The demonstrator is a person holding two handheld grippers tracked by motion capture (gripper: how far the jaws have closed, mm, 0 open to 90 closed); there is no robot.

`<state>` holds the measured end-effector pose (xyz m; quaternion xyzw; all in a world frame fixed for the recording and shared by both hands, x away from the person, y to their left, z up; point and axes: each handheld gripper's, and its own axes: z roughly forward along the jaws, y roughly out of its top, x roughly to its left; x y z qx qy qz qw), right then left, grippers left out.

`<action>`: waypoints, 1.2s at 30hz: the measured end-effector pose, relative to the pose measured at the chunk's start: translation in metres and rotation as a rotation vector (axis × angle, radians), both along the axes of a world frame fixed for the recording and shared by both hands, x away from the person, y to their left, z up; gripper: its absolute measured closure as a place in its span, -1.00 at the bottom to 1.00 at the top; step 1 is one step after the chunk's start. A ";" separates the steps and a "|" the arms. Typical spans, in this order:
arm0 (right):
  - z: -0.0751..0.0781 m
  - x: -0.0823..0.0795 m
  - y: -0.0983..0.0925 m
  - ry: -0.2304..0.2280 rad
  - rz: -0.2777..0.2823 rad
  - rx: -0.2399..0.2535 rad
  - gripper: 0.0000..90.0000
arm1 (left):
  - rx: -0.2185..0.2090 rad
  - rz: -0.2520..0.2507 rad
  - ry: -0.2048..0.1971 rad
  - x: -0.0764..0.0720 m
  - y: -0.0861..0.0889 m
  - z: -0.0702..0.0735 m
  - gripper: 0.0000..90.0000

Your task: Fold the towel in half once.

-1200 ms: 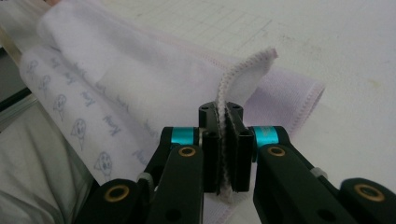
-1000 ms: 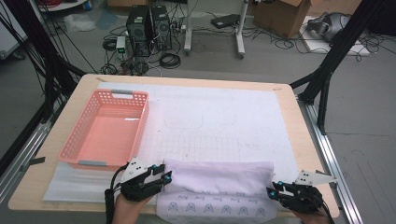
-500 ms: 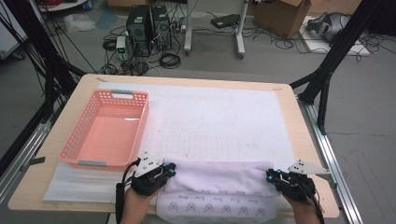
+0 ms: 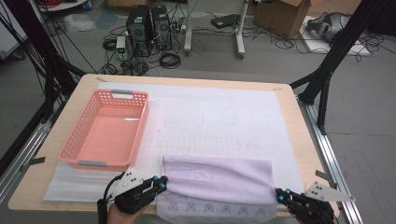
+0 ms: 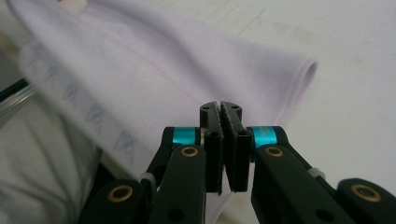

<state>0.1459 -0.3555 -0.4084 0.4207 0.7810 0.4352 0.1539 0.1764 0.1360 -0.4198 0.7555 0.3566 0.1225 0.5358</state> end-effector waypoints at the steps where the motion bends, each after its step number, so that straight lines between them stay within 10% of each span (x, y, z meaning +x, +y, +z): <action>1: -0.001 -0.006 0.000 0.007 0.009 -0.003 0.93 | 0.006 -0.005 0.003 -0.002 0.002 -0.001 0.75; 5: 0.004 -0.013 -0.005 -0.027 -0.023 0.062 0.36 | -0.037 0.049 0.066 0.012 0.006 -0.001 -0.08; 10: 0.011 0.010 -0.011 -0.080 -0.096 0.032 0.20 | 0.014 0.090 0.093 0.039 0.000 -0.006 -0.10; 20: -0.028 0.093 0.004 0.039 -0.108 -0.057 -0.10 | 0.082 0.170 0.154 0.088 -0.019 -0.022 -0.18; 25: -0.040 0.106 0.017 0.061 -0.129 -0.121 -0.04 | 0.117 0.166 0.188 0.102 -0.027 -0.032 -0.20; 29: -0.040 0.099 0.018 0.065 -0.089 -0.092 0.43 | 0.128 0.154 0.176 0.100 -0.026 -0.032 0.01; 32: -0.041 0.099 0.018 0.089 -0.062 -0.051 0.79 | 0.147 0.121 0.190 0.098 -0.028 -0.032 0.84; 36: -0.039 0.102 0.021 0.073 -0.076 -0.071 0.85 | 0.149 0.157 0.209 0.104 -0.032 -0.028 0.89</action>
